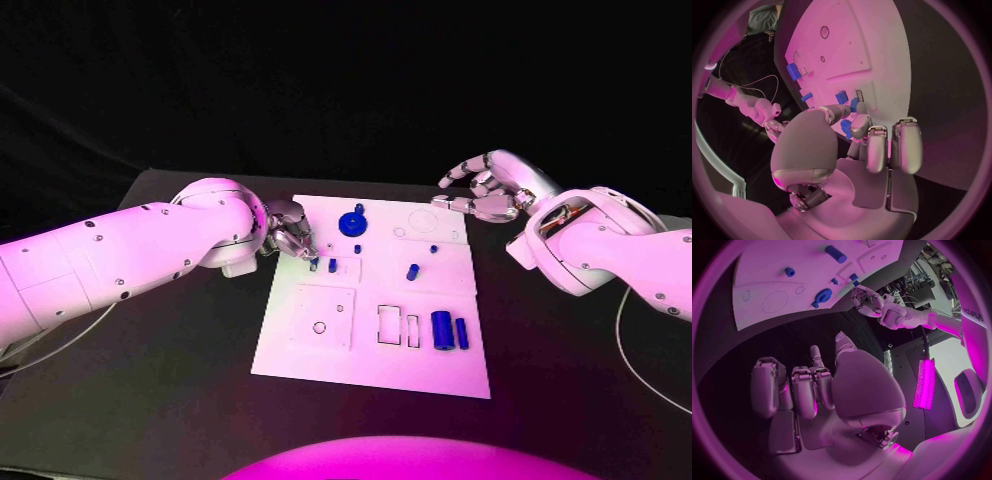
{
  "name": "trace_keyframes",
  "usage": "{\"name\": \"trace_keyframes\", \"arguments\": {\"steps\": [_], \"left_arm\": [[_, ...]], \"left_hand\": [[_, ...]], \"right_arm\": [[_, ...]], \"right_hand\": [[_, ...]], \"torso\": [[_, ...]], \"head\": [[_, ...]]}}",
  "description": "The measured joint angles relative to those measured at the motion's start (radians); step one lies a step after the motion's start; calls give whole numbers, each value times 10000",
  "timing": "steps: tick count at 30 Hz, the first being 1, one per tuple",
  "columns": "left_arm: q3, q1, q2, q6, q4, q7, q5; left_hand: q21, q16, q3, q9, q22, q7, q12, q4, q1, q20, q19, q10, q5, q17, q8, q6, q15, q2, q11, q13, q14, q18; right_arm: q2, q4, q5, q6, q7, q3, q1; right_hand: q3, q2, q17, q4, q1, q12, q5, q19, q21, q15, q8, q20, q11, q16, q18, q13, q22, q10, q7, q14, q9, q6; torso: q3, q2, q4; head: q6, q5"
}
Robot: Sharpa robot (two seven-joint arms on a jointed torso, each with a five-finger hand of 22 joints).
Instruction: Assemble the parts on the task board
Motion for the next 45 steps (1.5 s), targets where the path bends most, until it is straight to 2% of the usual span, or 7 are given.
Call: {"name": "trace_keyframes", "arguments": {"steps": [14, 16, 21, 36, 45], "left_arm": [[-48, -19, 22, 348, -7, -154, -86], [-55, -19, 21, 395, -1, -169, -90], [-62, -22, 1, 475, 25, -215, -107], [-58, -25, 3, 489, 63, -268, -119], [-58, -25, 128, 496, -49, -342, -99]], "left_hand": [[0, 0, 1, -5, 8, 6, 82, -2, -28, 0, 0, 70, 65, 0, -4, 26, 0, -27, 1, 64, 0, 0], [0, 0, 193, -6, 8, 7, 85, -194, -70, 0, 0, 70, 65, 0, -5, 26, 0, -69, 1, 68, 0, 0], [0, 0, 193, -18, 7, -24, 85, -194, -120, 0, 0, 105, 65, 0, 35, 62, 0, -119, 36, 91, 0, 0], [0, 0, 193, -18, 6, -8, 120, -194, -147, 0, 0, 140, 117, -1, 36, 77, -35, -146, 2, 148, -36, 0], [0, 0, 221, -3, 5, 8, 119, -166, -225, 0, 0, 140, 117, 0, 64, 96, -35, -140, 2, 153, -36, 0]], "right_arm": [[-4, 0, 0, 3, -2, 0, -2], [-4, 0, 0, 3, -2, 0, -2], [-5, -1, 1, 3, -2, 0, -3], [-3, -4, 1, 5, -3, 0, -6], [-3, 1, 1, 5, -3, 0, -6]], "right_hand": [[0, 0, -2, 0, 0, 0, 0, 0, 0, 0, 0, 1, 0, 0, 0, 1, 7, 0, 0, 0, -1, 0], [0, 0, -2, 0, 0, 0, 0, 1, 0, 0, 0, 1, 0, 0, 0, 1, 7, 0, 0, 0, -1, 0], [0, 0, -2, 0, 0, 0, 0, 0, 0, 0, 0, 1, 0, 0, 0, 1, 6, 0, 0, 0, -1, 0], [0, 0, -3, 0, 0, 0, 0, 1, 0, 0, 40, 1, 0, 0, 0, -1, 4, 0, 0, 0, -2, 0], [0, 0, -4, 0, 0, 0, 0, 1, 0, 0, 39, 1, 0, 0, 0, -2, 3, 0, 0, 0, -2, 0]], "torso": [[-2, -1, -1], [-4, -1, 0], [-6, -1, 1], [-6, -1, 2], [1, 2, 2]], "head": [[1, -1], [-9, -4], [-22, -5], [-22, -9], [-19, 17]]}}
